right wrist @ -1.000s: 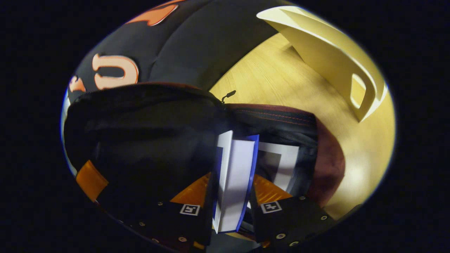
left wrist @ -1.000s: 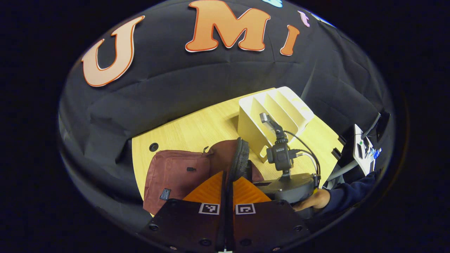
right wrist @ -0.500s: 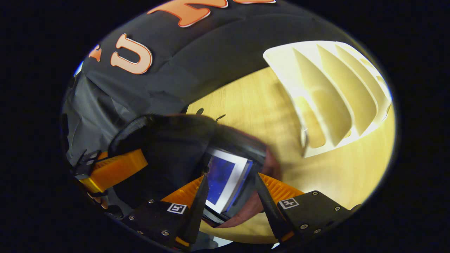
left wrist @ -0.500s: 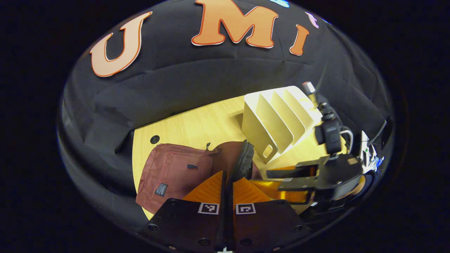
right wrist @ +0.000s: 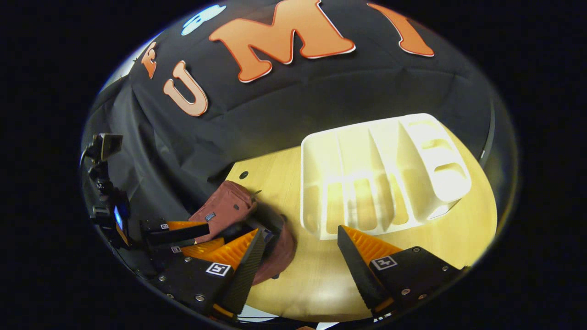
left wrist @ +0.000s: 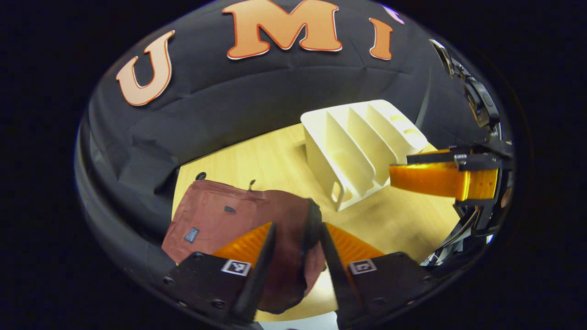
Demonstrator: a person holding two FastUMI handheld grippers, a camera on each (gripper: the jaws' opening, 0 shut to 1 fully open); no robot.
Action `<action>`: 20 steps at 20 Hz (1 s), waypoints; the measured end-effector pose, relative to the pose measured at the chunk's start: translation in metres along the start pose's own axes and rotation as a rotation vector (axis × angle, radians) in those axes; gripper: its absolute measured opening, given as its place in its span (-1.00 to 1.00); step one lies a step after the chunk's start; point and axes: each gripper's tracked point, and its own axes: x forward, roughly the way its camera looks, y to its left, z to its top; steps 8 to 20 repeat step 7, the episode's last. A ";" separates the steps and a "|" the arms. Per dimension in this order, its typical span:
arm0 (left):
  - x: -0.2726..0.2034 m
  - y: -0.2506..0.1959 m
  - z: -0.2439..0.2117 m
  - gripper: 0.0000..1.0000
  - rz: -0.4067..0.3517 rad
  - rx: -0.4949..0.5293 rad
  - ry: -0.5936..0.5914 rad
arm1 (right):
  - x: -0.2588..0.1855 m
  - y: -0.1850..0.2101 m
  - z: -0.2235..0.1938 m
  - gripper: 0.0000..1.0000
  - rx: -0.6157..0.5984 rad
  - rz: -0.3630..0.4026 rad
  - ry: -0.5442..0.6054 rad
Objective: Open the schoolbag, grab two books from the bookshelf and put them into the schoolbag.
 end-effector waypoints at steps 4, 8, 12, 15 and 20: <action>-0.011 -0.039 0.022 0.57 0.003 -0.029 -0.071 | -0.032 -0.028 0.018 0.91 -0.040 -0.029 -0.074; -0.026 -0.068 0.048 0.94 0.012 -0.054 -0.175 | -0.056 -0.048 0.037 0.91 -0.073 -0.069 -0.147; -0.026 -0.068 0.048 0.94 0.012 -0.054 -0.175 | -0.056 -0.048 0.037 0.91 -0.073 -0.069 -0.147; -0.026 -0.068 0.048 0.94 0.012 -0.054 -0.175 | -0.056 -0.048 0.037 0.91 -0.073 -0.069 -0.147; -0.026 -0.068 0.048 0.94 0.012 -0.054 -0.175 | -0.056 -0.048 0.037 0.91 -0.073 -0.069 -0.147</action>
